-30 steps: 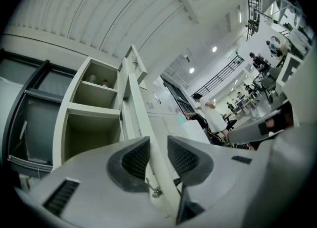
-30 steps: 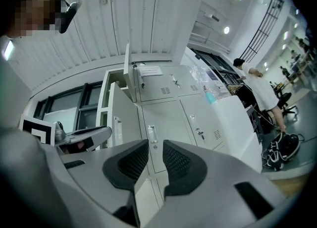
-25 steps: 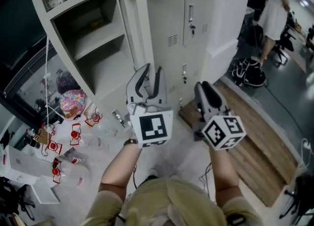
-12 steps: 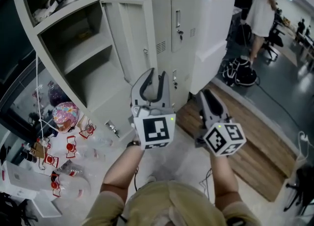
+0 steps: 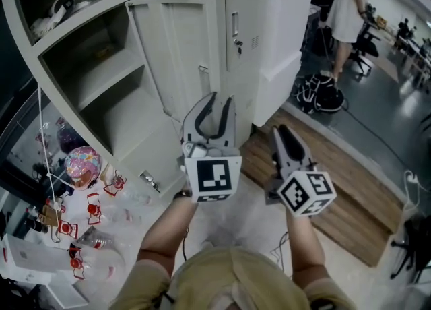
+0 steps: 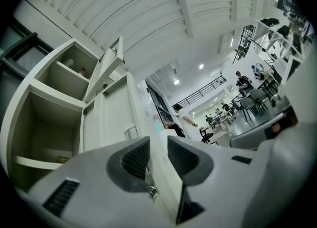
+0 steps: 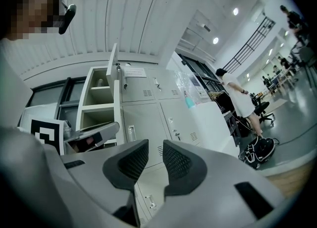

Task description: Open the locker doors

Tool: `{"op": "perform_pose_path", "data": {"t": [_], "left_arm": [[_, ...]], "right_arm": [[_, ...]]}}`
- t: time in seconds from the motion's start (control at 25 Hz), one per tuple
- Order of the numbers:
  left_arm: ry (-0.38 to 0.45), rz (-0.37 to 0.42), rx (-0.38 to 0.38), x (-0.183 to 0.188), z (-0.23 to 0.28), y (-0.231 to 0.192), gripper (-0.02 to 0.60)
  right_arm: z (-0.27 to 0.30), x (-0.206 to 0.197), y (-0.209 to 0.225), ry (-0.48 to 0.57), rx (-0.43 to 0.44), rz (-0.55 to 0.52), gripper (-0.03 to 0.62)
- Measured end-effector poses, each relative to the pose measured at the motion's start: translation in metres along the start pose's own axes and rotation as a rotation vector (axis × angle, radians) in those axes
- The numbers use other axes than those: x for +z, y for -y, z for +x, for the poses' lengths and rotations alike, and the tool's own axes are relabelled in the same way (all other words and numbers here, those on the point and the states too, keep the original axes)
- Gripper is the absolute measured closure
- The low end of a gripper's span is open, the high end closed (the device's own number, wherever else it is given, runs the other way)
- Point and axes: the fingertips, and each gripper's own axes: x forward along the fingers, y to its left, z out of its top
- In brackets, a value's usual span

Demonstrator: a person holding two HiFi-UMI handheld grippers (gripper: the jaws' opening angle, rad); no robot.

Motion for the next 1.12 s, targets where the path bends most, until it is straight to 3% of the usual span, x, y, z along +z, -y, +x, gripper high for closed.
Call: {"op": "perform_pose_path", "data": {"t": [0.64,0.84,1.12], "left_arm": [[0.012,-0.061,-0.107,-0.011,-0.007,0.017,0.487],[0.014,-0.103,-0.099,-0.014,-0.022,0.007,0.487],[-0.055,-0.144,-0.086,-0.046,-0.037,-0.020,0.487]], "right_arm": [[-0.018,-0.004,0.007,-0.009,-0.072,-0.026,0.507],[-0.016,-0.009,0.001,-0.017,-0.066,-0.026,0.507],[-0.014,0.001,-0.009,0.003,-0.059,-0.068,0.507]]}}
